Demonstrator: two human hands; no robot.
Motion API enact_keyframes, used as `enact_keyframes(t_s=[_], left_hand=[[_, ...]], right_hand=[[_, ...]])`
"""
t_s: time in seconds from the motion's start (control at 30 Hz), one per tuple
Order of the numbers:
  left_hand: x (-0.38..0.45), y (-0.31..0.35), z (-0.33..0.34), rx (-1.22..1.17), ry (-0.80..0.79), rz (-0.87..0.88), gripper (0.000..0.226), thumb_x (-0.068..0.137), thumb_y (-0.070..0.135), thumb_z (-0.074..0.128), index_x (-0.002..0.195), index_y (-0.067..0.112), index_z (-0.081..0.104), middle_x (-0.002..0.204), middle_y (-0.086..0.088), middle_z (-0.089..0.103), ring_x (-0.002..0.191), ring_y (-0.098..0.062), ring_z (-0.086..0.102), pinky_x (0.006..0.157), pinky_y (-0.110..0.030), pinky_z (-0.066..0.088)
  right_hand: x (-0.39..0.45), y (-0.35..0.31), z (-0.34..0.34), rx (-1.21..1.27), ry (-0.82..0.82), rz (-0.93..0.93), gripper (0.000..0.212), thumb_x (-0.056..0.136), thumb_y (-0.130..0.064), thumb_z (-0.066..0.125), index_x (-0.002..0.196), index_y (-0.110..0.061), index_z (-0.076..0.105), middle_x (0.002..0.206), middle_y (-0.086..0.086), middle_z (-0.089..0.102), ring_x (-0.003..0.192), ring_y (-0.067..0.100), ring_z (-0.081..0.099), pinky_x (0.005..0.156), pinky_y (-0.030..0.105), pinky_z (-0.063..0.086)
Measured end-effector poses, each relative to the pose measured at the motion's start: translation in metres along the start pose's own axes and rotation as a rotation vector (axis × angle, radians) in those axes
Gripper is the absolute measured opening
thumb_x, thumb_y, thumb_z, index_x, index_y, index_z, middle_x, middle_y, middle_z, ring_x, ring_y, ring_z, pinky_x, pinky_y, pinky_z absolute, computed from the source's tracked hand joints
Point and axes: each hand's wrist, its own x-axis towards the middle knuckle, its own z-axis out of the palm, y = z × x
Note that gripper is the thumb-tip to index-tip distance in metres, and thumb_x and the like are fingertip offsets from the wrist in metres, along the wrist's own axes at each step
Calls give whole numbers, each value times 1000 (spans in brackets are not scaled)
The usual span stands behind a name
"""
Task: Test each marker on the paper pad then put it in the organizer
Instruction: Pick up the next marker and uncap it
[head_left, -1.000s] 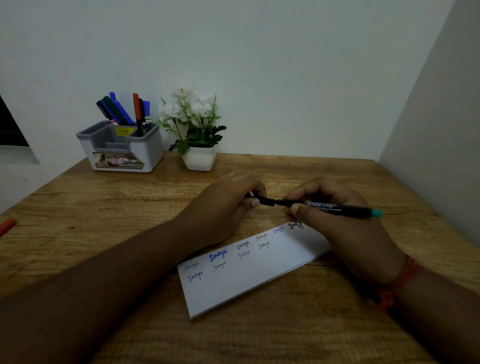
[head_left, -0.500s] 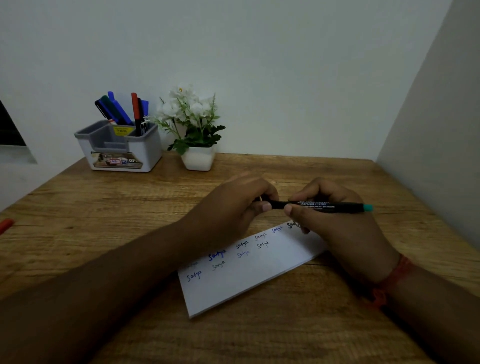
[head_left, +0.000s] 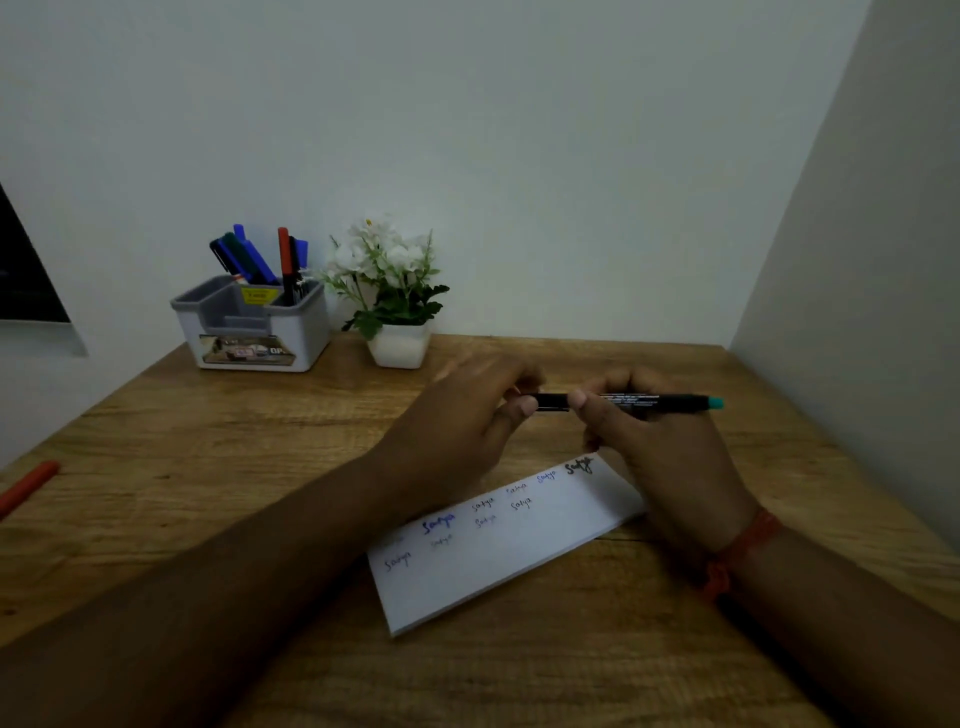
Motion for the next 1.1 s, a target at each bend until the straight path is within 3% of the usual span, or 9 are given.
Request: enact_keyframes(t_s=[0.1,0.27,0.37,0.47,0.57,0.7,0.87,1.0,1.1], left_hand=[[-2,-12,-12,212,-28,-5,41,100,45,44,137,25,45,134,8,53,130,-10,43,119,-44,18],[1,-28,-40,515,-152,-133,80,87,72,14,155,30,6,165,4,6,152,-19,0,119,-59,3],[-10,-38,-60,569,-182,-200,84,83,76,6,154,35,-11,165,6,-13,151,-22,-15,118,-61,-1],[-32,-51,-86,632,-172,-268,84,83,77,6,153,35,-17,163,6,-21,148,-23,-24,118,-61,-6],[-59,-72,-116,716,-173,-373,84,85,76,7,151,35,-24,160,6,-30,146,-25,-31,117,-62,-6],[-94,-102,-155,782,-171,-478,84,68,83,-20,138,40,-41,157,4,-36,146,-26,-31,117,-62,-4],[-128,-136,-196,788,-194,-594,96,60,86,-27,143,38,-37,151,7,-45,139,-24,-41,116,-59,-12],[-149,-153,-206,792,-192,-653,88,65,84,-22,139,40,-40,149,7,-47,137,-23,-45,112,-57,-18],[-158,-157,-208,781,-207,-679,84,66,83,-22,135,41,-43,149,7,-47,136,-24,-45,110,-56,-21]], right_hand=[[5,-4,5,125,-7,93,27,93,-34,61,99,-8,67,94,7,76,83,21,76,80,35,61],[20,-19,22,198,-171,212,23,104,-27,44,109,-7,53,104,18,71,88,33,76,74,45,63],[35,-28,41,151,-255,220,16,104,-19,47,111,-6,51,101,20,68,92,37,74,82,54,61],[46,-29,69,-39,-395,191,16,97,-10,61,111,-9,53,106,18,67,89,31,75,85,50,61],[52,-34,103,-257,-470,90,18,93,-14,68,108,-15,58,99,12,70,80,27,75,79,43,63],[61,-51,150,-465,-426,-121,12,96,-24,65,105,-20,59,83,3,70,66,14,65,64,32,54],[87,-88,208,-614,-351,-349,15,98,-21,59,109,-11,63,98,5,67,85,19,59,63,23,42],[120,-115,252,-807,-320,-483,19,100,-18,53,108,-5,65,106,17,69,100,31,64,81,34,49],[143,-131,286,-956,-323,-536,18,98,-13,52,109,-3,63,109,19,67,100,34,63,77,34,48]])
